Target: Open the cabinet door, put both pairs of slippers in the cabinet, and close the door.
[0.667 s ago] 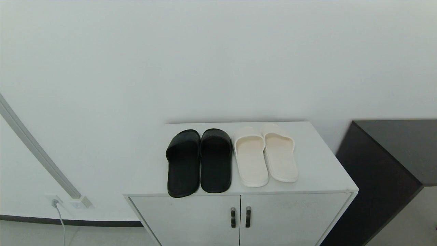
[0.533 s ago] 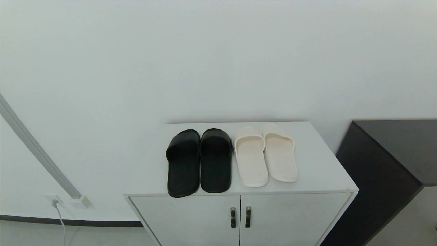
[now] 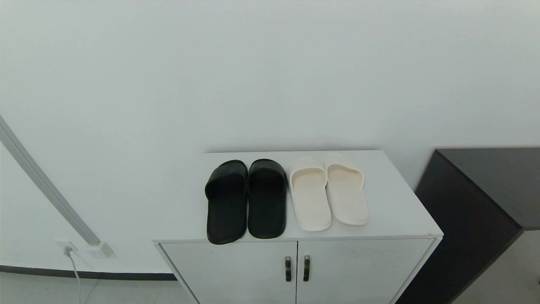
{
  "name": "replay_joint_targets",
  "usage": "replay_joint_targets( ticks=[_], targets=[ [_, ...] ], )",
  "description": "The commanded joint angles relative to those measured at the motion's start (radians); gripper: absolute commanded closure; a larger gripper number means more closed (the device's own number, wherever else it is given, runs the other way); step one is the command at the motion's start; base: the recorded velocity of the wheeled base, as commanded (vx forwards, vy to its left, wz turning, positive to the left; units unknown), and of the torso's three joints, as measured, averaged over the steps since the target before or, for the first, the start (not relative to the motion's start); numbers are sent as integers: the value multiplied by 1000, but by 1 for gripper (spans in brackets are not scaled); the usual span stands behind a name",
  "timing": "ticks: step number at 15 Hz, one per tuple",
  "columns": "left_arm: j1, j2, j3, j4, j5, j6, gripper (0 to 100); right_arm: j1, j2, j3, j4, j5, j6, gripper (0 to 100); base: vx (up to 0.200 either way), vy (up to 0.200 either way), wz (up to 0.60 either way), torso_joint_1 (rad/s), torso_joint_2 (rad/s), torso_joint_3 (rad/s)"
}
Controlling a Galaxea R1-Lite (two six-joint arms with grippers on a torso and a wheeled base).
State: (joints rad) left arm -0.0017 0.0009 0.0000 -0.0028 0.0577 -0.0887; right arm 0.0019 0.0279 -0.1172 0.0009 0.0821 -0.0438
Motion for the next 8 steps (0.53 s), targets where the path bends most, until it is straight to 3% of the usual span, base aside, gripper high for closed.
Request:
replay_joint_targets(
  ticks=[1,4,8],
  targets=[
    [0,1,0,0,1,0,100,10,259,-317,91,28,111,0,0,0,0,0,0,0],
    [0,1,0,0,1,0,100,27,511,-246,-5,153,25,0,0,0,0,0,0,0],
    [0,1,0,0,1,0,100,219,899,-289,-326,99,85,0,0,0,0,0,0,0]
  ],
)
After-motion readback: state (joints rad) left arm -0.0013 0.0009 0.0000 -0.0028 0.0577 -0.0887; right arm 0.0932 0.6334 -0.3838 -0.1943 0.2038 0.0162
